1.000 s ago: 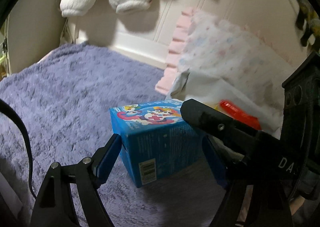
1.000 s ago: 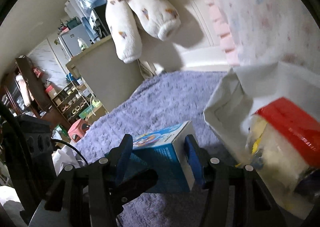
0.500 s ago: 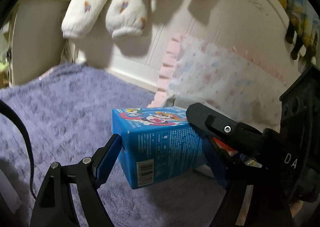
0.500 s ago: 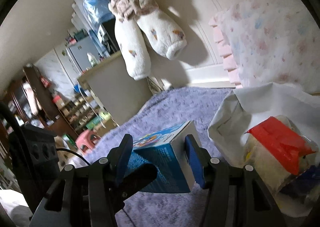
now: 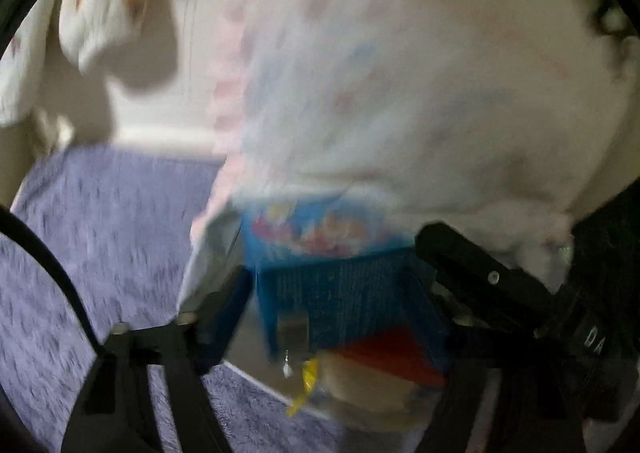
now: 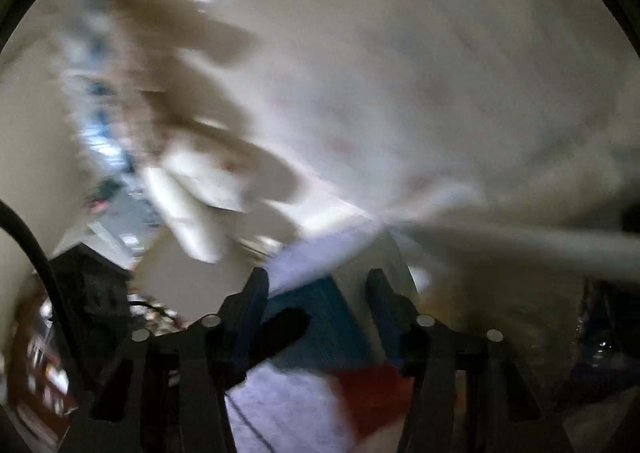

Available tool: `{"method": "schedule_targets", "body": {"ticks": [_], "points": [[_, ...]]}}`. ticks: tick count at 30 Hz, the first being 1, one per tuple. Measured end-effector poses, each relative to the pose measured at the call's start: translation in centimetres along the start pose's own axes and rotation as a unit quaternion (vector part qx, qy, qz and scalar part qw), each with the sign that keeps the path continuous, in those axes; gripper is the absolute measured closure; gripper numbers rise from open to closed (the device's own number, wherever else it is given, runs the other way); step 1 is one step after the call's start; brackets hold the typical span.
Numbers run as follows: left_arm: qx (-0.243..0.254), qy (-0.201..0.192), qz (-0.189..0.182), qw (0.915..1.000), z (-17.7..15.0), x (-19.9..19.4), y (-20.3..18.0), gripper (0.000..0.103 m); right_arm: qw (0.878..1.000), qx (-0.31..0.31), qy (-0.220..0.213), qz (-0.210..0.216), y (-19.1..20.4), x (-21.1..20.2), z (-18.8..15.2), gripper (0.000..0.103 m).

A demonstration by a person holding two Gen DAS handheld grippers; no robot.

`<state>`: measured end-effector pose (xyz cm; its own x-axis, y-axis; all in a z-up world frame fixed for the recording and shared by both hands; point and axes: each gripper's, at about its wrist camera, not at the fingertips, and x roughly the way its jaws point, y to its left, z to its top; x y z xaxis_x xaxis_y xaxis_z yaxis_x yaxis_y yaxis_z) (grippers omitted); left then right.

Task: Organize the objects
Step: 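Lift the blue box into the white tray and open the right gripper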

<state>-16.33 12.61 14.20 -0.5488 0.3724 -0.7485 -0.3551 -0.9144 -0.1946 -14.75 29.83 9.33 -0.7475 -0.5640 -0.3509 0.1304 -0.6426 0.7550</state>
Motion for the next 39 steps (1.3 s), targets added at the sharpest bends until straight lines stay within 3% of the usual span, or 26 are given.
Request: {"method": "schedule_targets", "body": {"ticks": [2,5,9,12,14,15,17,18,20,21,24,27,30,33,35,37,39], "points": [[-0.029,0.033,0.007,0.999,-0.8,2.7,0.7,0.04,0.998,0.042,0.037,-0.01,-2.7,2.3,-0.5,0.058],[-0.067,0.03,0.017,0.9971,-2.1,4.4,1.5,0.04,0.997,0.059,0.055,-0.015,-3.3,3.1,-0.6,0.058],[-0.084,-0.022,0.066,0.9941,-3.3,2.0,0.9,0.041,0.999,-0.003,0.022,-0.045,-1.1,2.2,-0.9,0.057],[-0.051,-0.063,0.122,0.9892,-3.5,-1.4,-0.8,0.044,0.997,-0.053,-0.019,-0.056,0.5,0.9,-1.1,0.057],[-0.042,-0.056,0.147,0.9866,-3.6,-3.1,-1.5,0.043,0.995,-0.073,-0.041,-0.056,0.8,0.3,-1.2,0.057],[-0.049,-0.031,0.158,0.9858,-4.0,-4.4,-1.9,0.043,0.994,-0.082,-0.052,-0.058,0.9,-0.1,-1.3,0.057],[-0.091,0.003,0.163,0.9825,-4.7,-6.5,-1.6,0.043,0.994,-0.084,-0.055,-0.045,1.0,-0.4,-1.6,0.057],[-0.139,0.007,0.167,0.9762,-5.6,-8.3,-1.2,0.043,0.995,-0.081,-0.054,-0.031,1.0,-0.5,-1.7,0.057],[-0.214,-0.005,0.175,0.9611,-7.8,-12.0,-0.4,0.043,0.996,-0.071,-0.056,-0.008,0.8,-1.0,-2.1,0.057],[-0.231,-0.013,0.163,0.9593,-8.9,-13.2,-0.1,0.043,0.996,-0.073,-0.06,-0.008,1.1,-1.1,-2.4,0.057],[-0.23,-0.068,0.124,0.9628,-11.4,-15.5,1.2,0.041,0.99,-0.111,-0.079,-0.029,2.9,-2.0,-3.2,0.052],[-0.208,-0.098,0.118,0.9661,-12.8,-15.6,3.7,0.041,0.983,-0.163,-0.088,-0.008,5.9,-3.2,-4.0,0.04],[-0.225,-0.14,0.116,0.9572,-15.1,-14.7,8.1,0.041,0.974,-0.219,-0.05,0.019,9.0,-3.3,-5.8,0.036],[-0.247,-0.116,0.109,0.9558,-16.1,-12.4,11.6,0.041,0.972,-0.232,0.028,0.012,10.6,-1.6,-8.7,0.036],[-0.273,-0.121,0.123,0.9463,-17.1,-11.6,13.0,0.041,0.965,-0.251,0.077,-0.013,11.1,-0.4,-10.8,0.036],[-0.283,-0.118,0.13,0.943,-17.5,-10.9,13.3,0.041,0.948,-0.294,0.117,-0.044,11.8,0.9,-13.1,0.036],[-0.27,-0.112,0.138,0.9463,-17.4,-10.3,12.9,0.04,0.927,-0.341,0.144,-0.06,12.2,2.4,-14.8,0.036]]}}
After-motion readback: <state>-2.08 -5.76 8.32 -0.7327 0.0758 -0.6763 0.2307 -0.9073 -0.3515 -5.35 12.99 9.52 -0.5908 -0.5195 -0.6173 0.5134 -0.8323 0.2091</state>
